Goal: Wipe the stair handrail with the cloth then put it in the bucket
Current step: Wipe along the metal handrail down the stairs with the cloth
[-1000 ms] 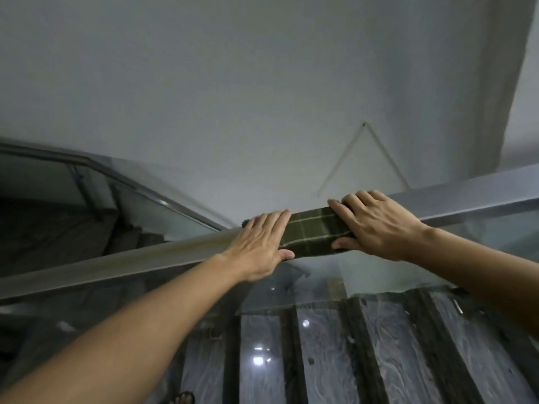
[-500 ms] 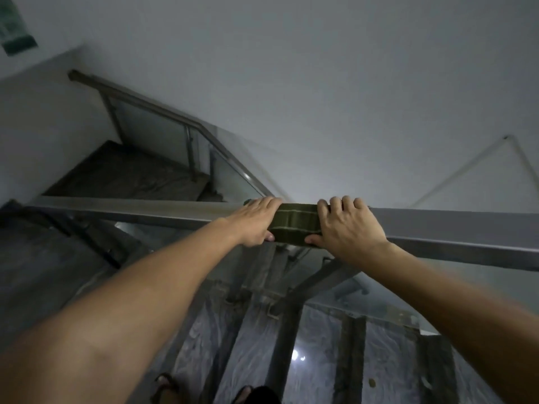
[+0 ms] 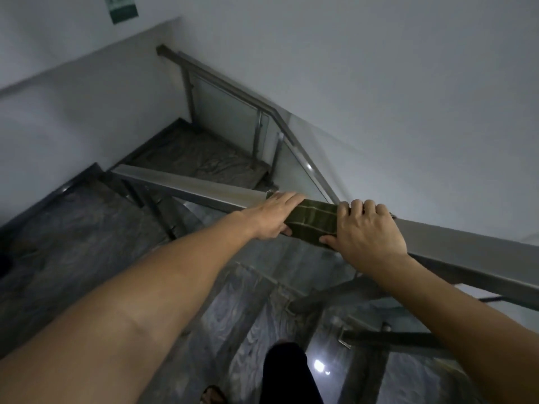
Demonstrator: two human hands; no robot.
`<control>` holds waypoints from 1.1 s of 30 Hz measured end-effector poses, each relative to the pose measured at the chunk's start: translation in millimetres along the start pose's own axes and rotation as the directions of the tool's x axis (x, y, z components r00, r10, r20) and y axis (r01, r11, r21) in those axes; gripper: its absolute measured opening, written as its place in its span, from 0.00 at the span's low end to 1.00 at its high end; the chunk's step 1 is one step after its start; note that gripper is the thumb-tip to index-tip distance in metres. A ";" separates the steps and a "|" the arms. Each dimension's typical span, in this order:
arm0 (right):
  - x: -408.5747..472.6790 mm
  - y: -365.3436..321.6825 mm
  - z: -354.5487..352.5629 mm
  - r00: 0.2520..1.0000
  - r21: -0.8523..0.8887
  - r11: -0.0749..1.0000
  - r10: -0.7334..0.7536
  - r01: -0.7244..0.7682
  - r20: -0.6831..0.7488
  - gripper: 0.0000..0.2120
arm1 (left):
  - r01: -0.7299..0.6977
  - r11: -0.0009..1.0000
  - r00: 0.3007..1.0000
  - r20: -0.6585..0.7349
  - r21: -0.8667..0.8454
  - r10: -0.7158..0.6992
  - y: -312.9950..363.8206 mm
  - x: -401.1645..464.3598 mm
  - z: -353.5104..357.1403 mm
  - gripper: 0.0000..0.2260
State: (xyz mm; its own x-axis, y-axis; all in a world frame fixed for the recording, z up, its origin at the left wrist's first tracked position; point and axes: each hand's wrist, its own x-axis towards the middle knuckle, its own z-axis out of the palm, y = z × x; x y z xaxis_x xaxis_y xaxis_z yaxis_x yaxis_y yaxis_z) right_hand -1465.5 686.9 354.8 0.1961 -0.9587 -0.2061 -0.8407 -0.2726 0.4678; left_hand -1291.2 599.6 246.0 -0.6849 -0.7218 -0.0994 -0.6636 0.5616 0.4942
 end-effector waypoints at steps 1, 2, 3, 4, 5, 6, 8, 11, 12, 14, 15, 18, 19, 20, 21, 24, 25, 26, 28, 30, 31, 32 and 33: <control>12.3 -12.7 1.3 1.000 0.007 1.000 -0.003 0.003 0.005 0.31 | 0.000 1.000 1.000 -0.013 0.008 0.000 -18.5 -2.3 2.8 0.34; 23.7 -24.7 3.1 1.000 0.013 1.000 -0.002 0.002 0.007 0.31 | -0.001 1.000 1.000 -0.024 0.022 0.001 -35.3 -4.7 5.0 0.33; 35.5 -36.3 4.5 1.000 0.016 1.000 -0.003 0.003 0.003 0.31 | -0.004 0.999 0.999 -0.033 0.034 0.005 -51.4 -6.8 6.9 0.33; 47.0 -48.2 5.8 1.000 0.019 1.000 -0.006 0.006 0.002 0.31 | -0.007 0.999 0.999 -0.044 0.049 0.009 -66.5 -9.3 8.2 0.33; 58.2 -60.1 6.6 1.000 0.024 1.000 -0.011 0.011 0.002 0.31 | -0.007 0.998 0.999 -0.053 0.067 0.011 -82.6 -11.4 10.5 0.33; 69.2 -72.0 7.6 1.000 0.027 0.999 -0.019 0.019 0.003 0.30 | -0.003 0.996 0.998 -0.061 0.088 0.008 -96.9 -14.4 11.6 0.34; 90.9 -95.4 10.5 0.999 0.030 0.999 -0.033 0.033 -0.003 0.30 | 0.009 0.994 0.997 -0.072 0.112 -0.001 -126.2 -20.4 15.5 0.36; 122.1 -128.9 15.2 1.000 0.037 0.999 -0.028 0.028 0.004 0.32 | 0.014 0.992 0.996 -0.090 0.127 -0.002 -173.4 -27.4 23.1 0.39; 133.0 -140.0 17.9 0.999 0.037 0.999 -0.037 0.037 0.005 0.32 | 0.023 0.991 0.995 -0.095 0.133 -0.010 -189.5 -29.9 25.7 0.40; 155.2 -162.4 22.8 0.997 0.036 0.997 -0.072 0.072 -0.002 0.32 | 0.032 0.990 0.994 -0.108 0.135 -0.018 -221.6 -34.0 30.6 0.40; 165.5 -173.6 24.1 0.996 0.032 0.996 -0.085 0.085 -0.002 0.31 | 0.028 0.991 0.994 -0.113 0.135 -0.013 -237.9 -35.7 32.7 0.39; 192.5 -202.2 27.5 0.996 0.014 0.996 -0.093 0.093 0.000 0.31 | 0.001 0.990 0.990 -0.137 0.144 0.019 -284.3 -38.8 39.0 0.39; 201.4 -211.1 28.7 0.996 0.010 0.996 -0.092 0.092 -0.002 0.31 | -0.007 0.988 0.989 -0.144 0.153 0.029 -299.1 -40.0 41.7 0.40; 210.1 -220.3 30.2 0.996 0.010 0.996 -0.090 0.090 -0.001 0.31 | -0.007 0.987 0.989 -0.145 0.158 0.031 -313.1 -41.5 44.1 0.40; 219.0 -230.4 31.7 0.996 0.012 0.996 -0.089 0.089 0.003 0.31 | -0.006 0.987 0.990 -0.141 0.158 0.029 -328.2 -42.3 47.2 0.41; 248.5 -262.9 35.8 0.995 0.013 0.995 -0.097 0.097 0.025 0.31 | -0.008 0.988 0.990 -0.138 0.155 0.030 -371.4 -46.1 52.1 0.43; 258.4 -273.2 36.1 0.994 0.013 0.995 -0.100 0.099 0.035 0.31 | -0.011 0.988 0.989 -0.147 0.153 0.034 -385.5 -47.5 53.2 0.43; 267.8 -282.9 36.0 0.994 0.013 0.995 -0.101 0.100 0.040 0.31 | -0.008 0.989 0.988 -0.150 0.150 0.031 -398.0 -49.4 53.4 0.43; 285.5 -300.7 37.3 0.994 0.017 0.995 -0.100 0.100 0.044 0.31 | -0.003 0.988 0.987 -0.156 0.152 0.027 -422.3 -52.9 55.8 0.42; 302.3 -318.5 39.5 0.993 0.027 0.995 -0.102 0.100 0.053 0.31 | -0.011 0.989 0.987 -0.159 0.147 0.035 -446.7 -55.7 58.2 0.42; 311.1 -327.4 41.2 0.993 0.034 0.995 -0.100 0.098 0.059 0.31 | -0.018 0.989 0.986 -0.163 0.145 0.041 -459.8 -56.5 60.5 0.42; 320.4 -336.9 42.4 0.993 0.041 0.995 -0.097 0.094 0.065 0.31 | -0.021 0.989 0.986 -0.161 0.146 0.045 -472.7 -57.7 61.9 0.42; 329.5 -347.0 43.7 0.993 0.047 0.995 -0.095 0.092 0.068 0.32 | -0.025 0.989 0.986 -0.159 0.147 0.049 -485.8 -59.2 63.4 0.42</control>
State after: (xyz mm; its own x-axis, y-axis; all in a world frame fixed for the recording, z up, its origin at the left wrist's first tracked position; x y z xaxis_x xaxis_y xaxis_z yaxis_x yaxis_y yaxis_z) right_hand -1131.3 469.2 87.0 0.2401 -0.9206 -0.3078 -0.8418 -0.3554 0.4063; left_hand -947.4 395.2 -43.0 -0.6597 -0.7488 0.0634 -0.6833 0.6328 0.3642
